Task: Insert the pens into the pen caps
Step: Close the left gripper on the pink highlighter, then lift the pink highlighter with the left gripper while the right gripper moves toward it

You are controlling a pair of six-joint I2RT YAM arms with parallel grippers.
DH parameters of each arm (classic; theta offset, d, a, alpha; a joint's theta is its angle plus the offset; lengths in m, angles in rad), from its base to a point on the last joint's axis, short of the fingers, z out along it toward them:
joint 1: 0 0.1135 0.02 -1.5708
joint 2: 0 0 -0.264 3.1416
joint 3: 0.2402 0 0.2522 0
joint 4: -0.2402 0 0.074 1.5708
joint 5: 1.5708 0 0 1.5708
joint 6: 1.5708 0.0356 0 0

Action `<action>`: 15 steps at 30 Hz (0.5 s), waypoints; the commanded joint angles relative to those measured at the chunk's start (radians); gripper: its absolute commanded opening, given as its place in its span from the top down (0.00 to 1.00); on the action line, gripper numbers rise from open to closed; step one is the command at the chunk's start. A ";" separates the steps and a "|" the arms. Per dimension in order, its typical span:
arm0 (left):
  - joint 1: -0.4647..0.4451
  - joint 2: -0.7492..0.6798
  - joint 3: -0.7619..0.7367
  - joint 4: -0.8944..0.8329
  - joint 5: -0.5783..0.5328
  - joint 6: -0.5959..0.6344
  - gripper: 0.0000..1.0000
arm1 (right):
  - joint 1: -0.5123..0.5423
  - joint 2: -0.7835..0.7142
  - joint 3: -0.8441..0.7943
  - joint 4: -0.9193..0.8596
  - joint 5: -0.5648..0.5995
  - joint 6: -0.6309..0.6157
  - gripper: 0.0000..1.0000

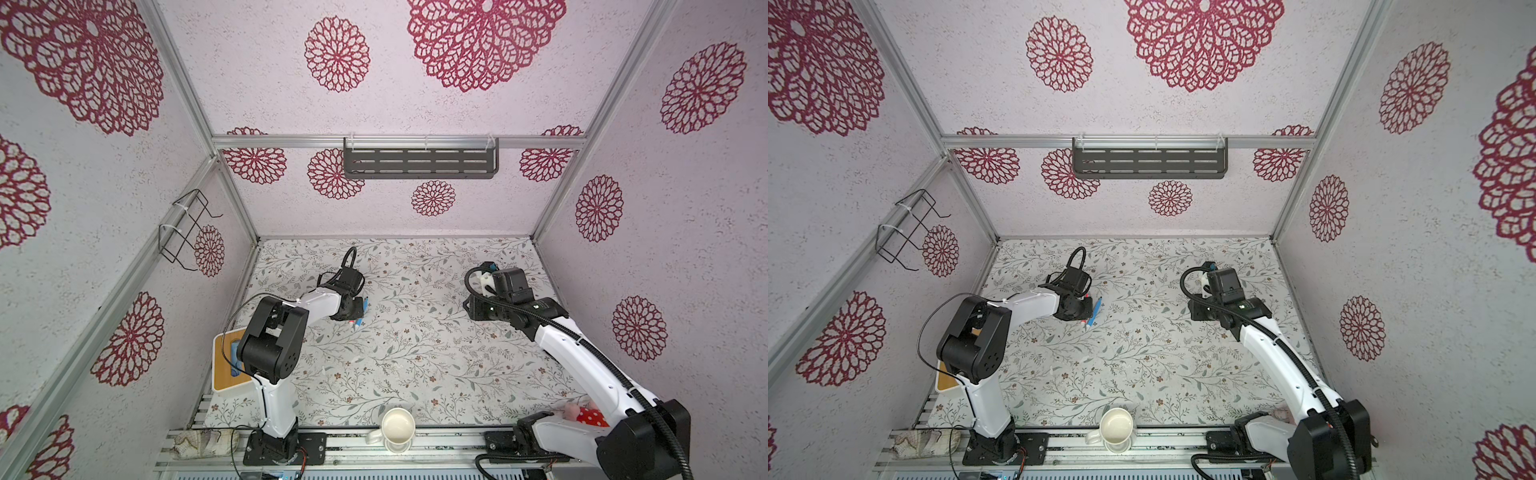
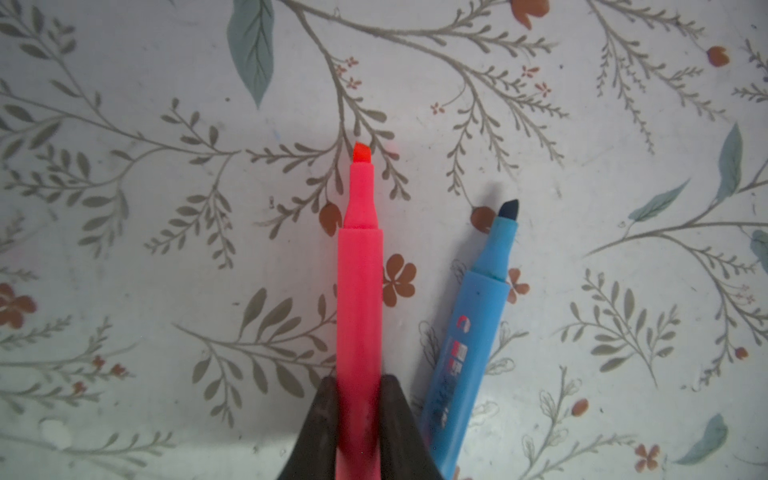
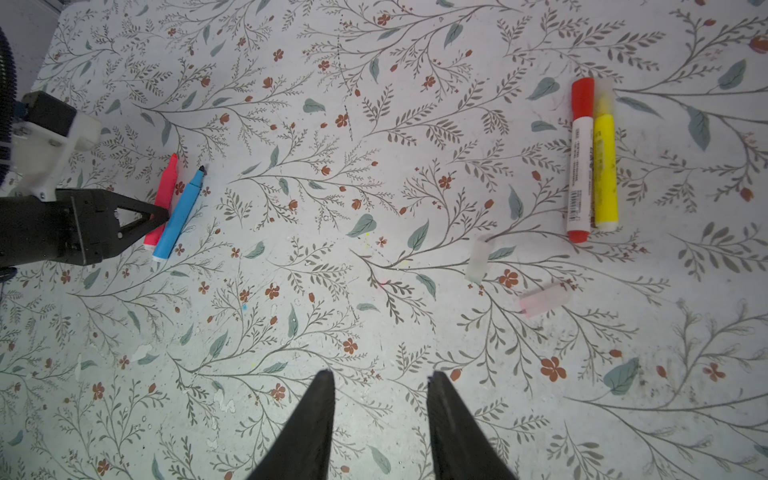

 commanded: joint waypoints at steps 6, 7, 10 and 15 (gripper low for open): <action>-0.002 -0.111 -0.070 0.021 0.013 0.025 0.88 | -0.006 -0.038 -0.008 0.012 -0.011 0.025 0.59; -0.003 -0.129 -0.078 0.022 0.013 0.026 0.88 | -0.006 -0.039 -0.008 0.014 -0.014 0.027 0.59; -0.002 -0.171 -0.097 0.023 0.015 0.029 0.88 | -0.006 -0.042 -0.011 0.021 -0.024 0.029 0.59; -0.002 -0.252 -0.157 0.071 0.055 0.017 0.88 | -0.006 -0.053 -0.021 0.051 -0.084 0.033 0.59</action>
